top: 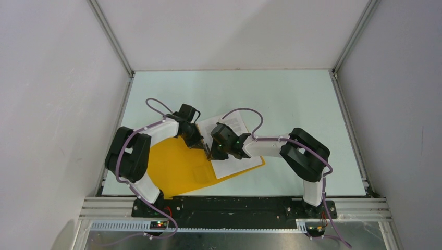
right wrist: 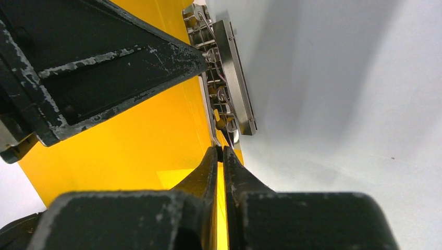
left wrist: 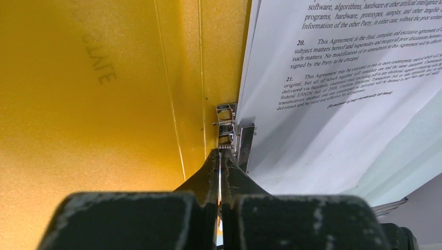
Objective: Put the files into the folder
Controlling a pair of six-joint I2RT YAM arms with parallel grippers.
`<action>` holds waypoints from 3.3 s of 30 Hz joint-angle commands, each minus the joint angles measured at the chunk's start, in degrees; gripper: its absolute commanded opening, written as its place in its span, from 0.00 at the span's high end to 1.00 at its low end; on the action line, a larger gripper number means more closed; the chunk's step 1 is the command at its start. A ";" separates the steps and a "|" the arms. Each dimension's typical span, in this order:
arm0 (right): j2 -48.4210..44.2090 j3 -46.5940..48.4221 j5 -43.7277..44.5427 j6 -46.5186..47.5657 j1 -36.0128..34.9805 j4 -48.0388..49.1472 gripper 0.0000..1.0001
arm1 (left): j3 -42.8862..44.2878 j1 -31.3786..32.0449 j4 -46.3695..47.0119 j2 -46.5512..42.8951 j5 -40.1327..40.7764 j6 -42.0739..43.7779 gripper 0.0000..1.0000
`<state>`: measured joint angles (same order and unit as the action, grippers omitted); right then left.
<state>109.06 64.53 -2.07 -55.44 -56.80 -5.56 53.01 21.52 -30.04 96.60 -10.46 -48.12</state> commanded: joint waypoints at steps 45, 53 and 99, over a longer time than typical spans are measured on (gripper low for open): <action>3.55 -1.95 -0.03 6.00 -2.09 -7.99 1.00 | -13.58 2.83 3.91 1.78 11.32 -12.75 1.00; 2.62 -1.18 -0.09 6.21 -2.05 -8.43 1.00 | -13.63 2.88 3.91 1.81 11.56 -12.40 1.00; -5.90 5.78 18.13 18.36 -2.71 -16.39 0.44 | 11.72 -0.92 -11.84 -12.48 14.91 5.51 0.06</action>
<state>104.49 65.19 7.70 -43.79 -58.61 -18.90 59.94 23.66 -37.06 91.44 -0.54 -48.10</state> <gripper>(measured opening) 0.539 0.819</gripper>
